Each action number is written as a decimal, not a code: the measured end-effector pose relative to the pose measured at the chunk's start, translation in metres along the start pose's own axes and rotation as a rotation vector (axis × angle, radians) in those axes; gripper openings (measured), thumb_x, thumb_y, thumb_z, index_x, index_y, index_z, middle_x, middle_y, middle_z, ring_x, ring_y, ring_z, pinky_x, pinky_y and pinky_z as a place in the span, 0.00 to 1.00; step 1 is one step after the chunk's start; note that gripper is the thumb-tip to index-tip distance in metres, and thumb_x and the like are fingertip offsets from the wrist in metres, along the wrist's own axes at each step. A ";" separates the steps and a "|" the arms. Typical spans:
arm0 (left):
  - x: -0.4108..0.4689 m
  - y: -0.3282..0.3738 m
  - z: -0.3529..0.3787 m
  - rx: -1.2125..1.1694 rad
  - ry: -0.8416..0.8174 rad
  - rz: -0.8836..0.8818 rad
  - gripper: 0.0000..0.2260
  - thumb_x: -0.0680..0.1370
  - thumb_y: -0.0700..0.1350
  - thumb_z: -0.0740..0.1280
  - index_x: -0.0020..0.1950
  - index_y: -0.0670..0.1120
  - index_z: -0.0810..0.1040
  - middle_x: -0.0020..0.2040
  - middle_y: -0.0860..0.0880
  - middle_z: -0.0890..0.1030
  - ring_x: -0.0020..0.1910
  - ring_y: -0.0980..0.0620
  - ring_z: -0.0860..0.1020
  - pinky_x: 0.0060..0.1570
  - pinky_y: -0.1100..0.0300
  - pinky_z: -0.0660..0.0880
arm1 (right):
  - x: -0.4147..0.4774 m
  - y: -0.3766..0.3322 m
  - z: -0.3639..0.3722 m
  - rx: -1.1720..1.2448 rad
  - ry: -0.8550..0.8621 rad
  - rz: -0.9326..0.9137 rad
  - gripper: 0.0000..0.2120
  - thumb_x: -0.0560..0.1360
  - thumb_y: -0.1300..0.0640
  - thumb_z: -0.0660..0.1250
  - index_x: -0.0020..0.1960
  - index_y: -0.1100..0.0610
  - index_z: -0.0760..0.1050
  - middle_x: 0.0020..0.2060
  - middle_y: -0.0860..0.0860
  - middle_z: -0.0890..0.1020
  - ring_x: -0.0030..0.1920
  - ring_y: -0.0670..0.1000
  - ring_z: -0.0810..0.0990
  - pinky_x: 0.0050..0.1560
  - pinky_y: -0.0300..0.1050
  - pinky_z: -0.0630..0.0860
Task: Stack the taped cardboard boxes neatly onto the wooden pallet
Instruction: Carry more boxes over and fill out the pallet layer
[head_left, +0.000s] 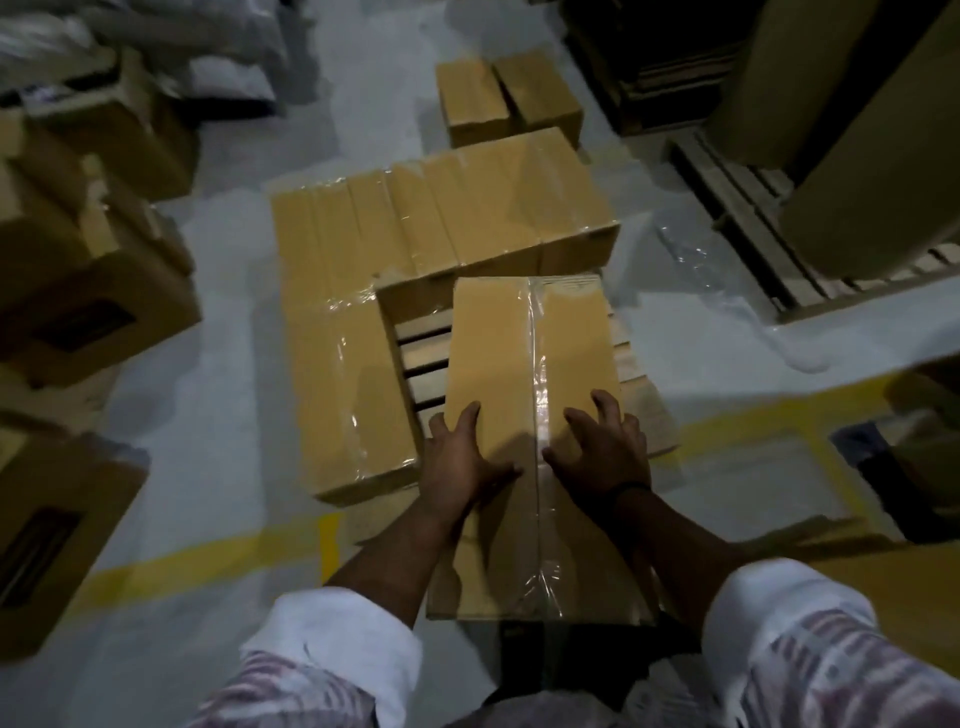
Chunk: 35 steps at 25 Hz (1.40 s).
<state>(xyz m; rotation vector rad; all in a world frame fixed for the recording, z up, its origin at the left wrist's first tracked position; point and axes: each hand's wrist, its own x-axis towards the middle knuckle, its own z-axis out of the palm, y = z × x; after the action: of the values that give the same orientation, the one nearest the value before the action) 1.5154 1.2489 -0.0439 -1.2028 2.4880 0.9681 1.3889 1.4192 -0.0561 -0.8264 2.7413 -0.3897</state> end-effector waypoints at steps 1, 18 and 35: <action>0.005 -0.007 -0.003 -0.018 0.009 -0.023 0.53 0.63 0.65 0.81 0.81 0.59 0.56 0.74 0.41 0.62 0.69 0.37 0.70 0.65 0.44 0.75 | 0.009 -0.006 0.005 -0.005 -0.013 -0.030 0.30 0.69 0.31 0.68 0.68 0.40 0.69 0.77 0.50 0.58 0.66 0.62 0.68 0.63 0.58 0.71; 0.260 -0.094 0.046 -0.205 0.075 -0.286 0.40 0.75 0.59 0.73 0.81 0.64 0.54 0.82 0.45 0.51 0.76 0.35 0.63 0.69 0.43 0.70 | 0.281 -0.027 0.173 -0.106 -0.158 -0.386 0.31 0.69 0.33 0.68 0.69 0.41 0.67 0.75 0.51 0.61 0.65 0.62 0.67 0.61 0.59 0.73; 0.381 -0.196 0.131 0.121 -0.141 -0.266 0.39 0.78 0.60 0.68 0.83 0.60 0.50 0.83 0.44 0.38 0.78 0.35 0.49 0.73 0.43 0.62 | 0.386 -0.019 0.339 -0.146 -0.495 -0.347 0.34 0.71 0.44 0.75 0.73 0.45 0.65 0.79 0.54 0.50 0.74 0.66 0.54 0.71 0.63 0.68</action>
<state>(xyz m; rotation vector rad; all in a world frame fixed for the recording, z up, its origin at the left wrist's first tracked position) 1.4076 1.0087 -0.4066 -1.3343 2.1755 0.7919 1.1923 1.1238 -0.4284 -1.2507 2.1877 -0.0323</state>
